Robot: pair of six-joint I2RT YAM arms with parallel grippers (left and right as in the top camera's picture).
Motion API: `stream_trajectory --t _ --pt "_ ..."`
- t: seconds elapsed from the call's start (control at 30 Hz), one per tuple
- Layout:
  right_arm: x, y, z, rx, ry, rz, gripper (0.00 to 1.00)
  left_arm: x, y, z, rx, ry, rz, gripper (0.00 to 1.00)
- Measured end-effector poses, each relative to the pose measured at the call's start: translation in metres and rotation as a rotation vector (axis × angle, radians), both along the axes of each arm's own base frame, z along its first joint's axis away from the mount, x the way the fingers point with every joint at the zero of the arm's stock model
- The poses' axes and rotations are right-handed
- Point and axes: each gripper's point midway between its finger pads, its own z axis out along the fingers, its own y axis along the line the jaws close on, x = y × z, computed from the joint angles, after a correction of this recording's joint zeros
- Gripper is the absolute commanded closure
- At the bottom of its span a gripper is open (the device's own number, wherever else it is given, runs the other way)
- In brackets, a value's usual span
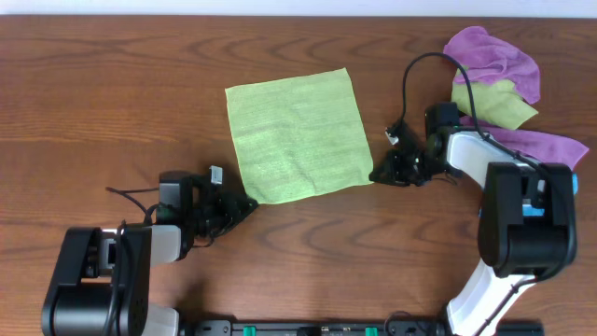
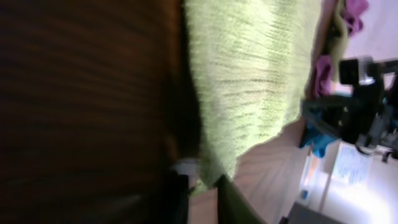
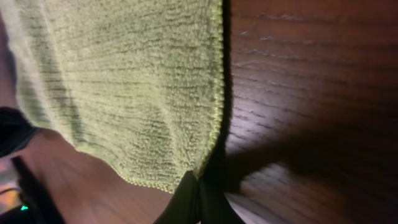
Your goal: Fold the cloth
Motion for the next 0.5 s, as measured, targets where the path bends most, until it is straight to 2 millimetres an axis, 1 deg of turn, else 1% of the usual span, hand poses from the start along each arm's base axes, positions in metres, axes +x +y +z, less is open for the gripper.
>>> stream_trajectory --t 0.2,0.33,0.5 --pt "0.0 0.001 0.0 0.003 0.004 -0.002 0.98 0.003 0.001 -0.001 0.011 0.001 0.003 0.94" --pt "-0.002 0.0 0.002 -0.008 0.031 -0.005 0.98 0.016 0.001 0.001 0.017 -0.006 0.007 0.94" --pt "0.002 -0.005 0.008 -0.04 0.019 -0.007 0.98 0.036 0.002 0.009 0.026 -0.039 0.014 0.95"
